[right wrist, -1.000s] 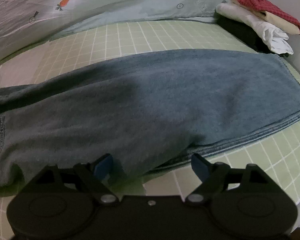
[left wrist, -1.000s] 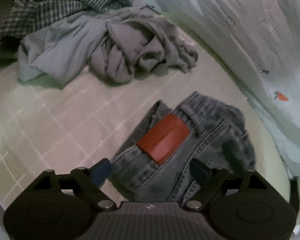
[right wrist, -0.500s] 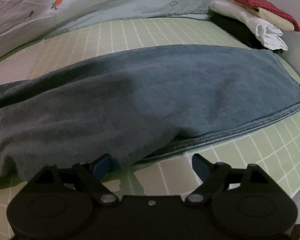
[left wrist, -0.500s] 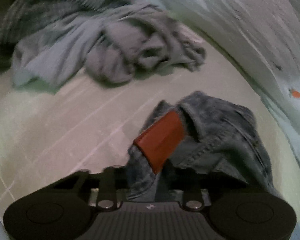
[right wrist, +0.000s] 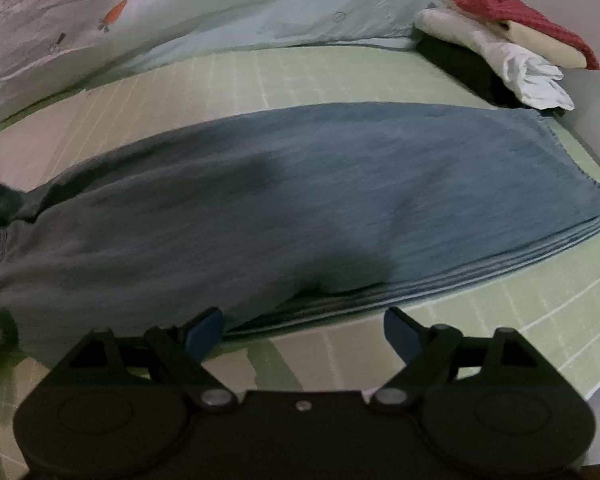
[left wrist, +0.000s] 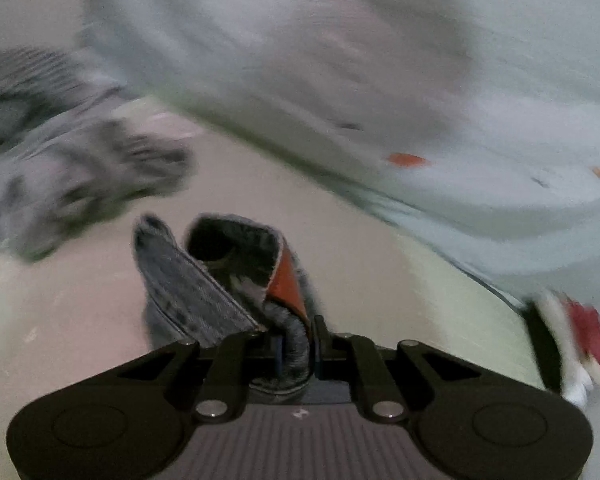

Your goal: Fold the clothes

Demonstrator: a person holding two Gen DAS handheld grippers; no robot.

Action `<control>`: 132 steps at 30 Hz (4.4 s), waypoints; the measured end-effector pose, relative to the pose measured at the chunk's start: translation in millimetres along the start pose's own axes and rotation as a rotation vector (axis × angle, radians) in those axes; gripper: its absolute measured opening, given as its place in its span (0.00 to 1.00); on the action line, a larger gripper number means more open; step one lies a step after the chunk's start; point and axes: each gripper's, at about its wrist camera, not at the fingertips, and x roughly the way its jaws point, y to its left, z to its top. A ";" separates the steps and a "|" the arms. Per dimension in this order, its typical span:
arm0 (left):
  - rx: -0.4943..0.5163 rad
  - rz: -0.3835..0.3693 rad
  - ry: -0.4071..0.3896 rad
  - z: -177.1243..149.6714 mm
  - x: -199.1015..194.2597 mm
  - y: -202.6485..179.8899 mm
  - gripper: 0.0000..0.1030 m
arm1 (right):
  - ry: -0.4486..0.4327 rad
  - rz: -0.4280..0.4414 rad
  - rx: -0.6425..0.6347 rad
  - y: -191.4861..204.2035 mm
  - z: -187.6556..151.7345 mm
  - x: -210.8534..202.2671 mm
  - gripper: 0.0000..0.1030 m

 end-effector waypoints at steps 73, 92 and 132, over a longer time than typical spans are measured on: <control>0.273 0.637 0.374 -109.4 132.9 -135.0 1.00 | -0.113 -0.170 0.081 -297.4 109.8 134.6 1.00; 0.273 0.645 0.369 -110.2 134.1 -135.9 1.00 | -0.129 -0.101 0.150 -328.8 122.5 153.1 1.00; 0.325 0.291 0.200 -83.8 53.6 -132.6 0.99 | -0.260 -0.063 0.006 -120.1 118.7 14.1 0.16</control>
